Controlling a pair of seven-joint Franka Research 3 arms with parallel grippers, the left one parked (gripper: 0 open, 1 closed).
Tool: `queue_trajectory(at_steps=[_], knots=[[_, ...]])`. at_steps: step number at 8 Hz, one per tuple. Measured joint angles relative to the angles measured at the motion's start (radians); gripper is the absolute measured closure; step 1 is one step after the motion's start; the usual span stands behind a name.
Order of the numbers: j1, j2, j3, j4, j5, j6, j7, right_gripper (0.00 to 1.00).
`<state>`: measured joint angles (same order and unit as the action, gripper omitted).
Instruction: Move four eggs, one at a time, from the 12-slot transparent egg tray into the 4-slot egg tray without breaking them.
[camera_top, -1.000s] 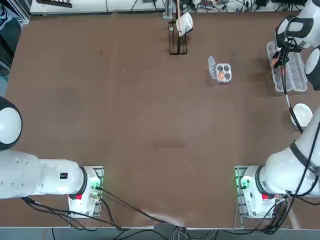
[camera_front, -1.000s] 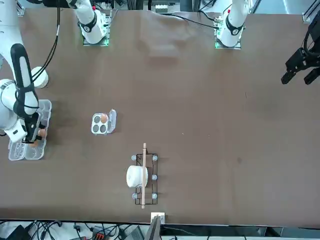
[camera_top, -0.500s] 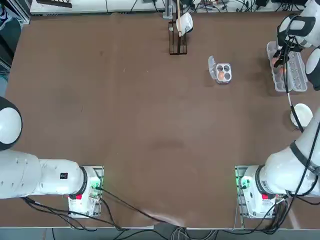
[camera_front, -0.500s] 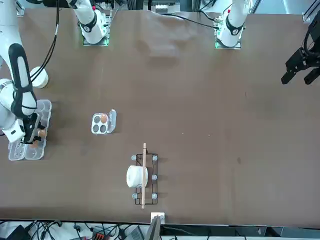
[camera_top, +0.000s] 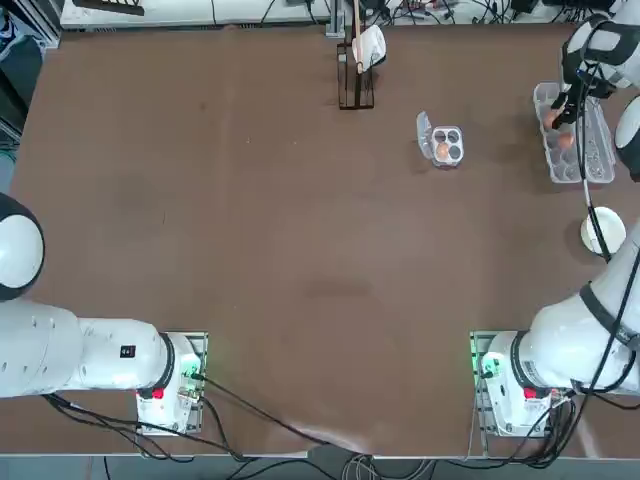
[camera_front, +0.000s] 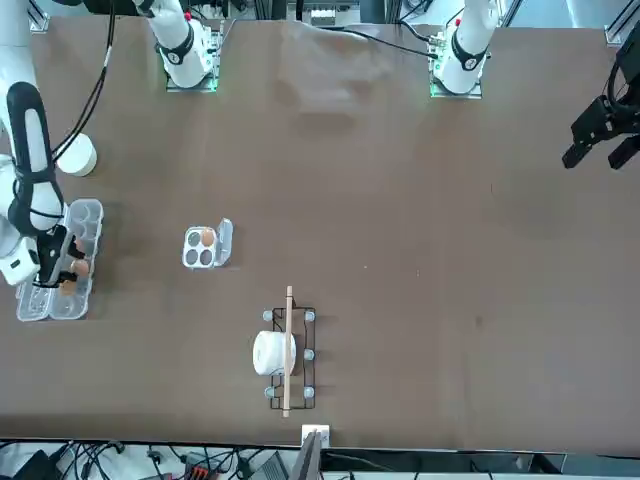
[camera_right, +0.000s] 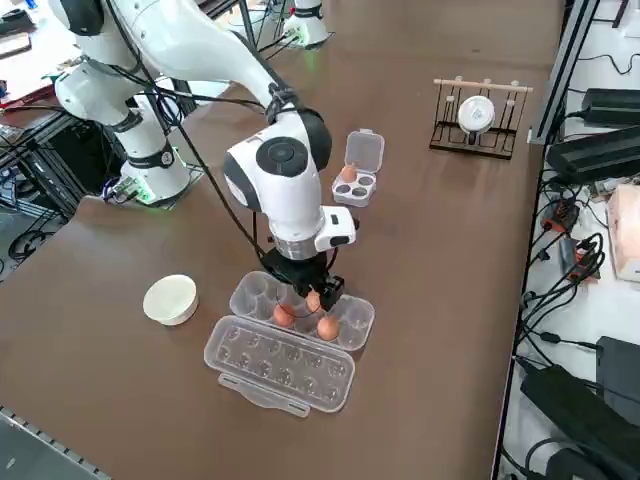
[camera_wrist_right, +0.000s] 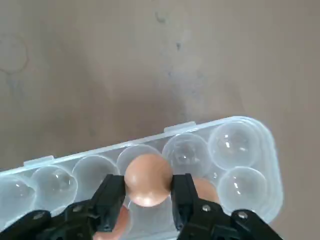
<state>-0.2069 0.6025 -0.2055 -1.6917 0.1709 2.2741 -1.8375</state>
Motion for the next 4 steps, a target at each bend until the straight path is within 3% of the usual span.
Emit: queue_trajectory(at_steps=[4], knots=[[0.008, -0.088, 0.004, 0.017, 0.026, -0.164, 0.198, 0.45]])
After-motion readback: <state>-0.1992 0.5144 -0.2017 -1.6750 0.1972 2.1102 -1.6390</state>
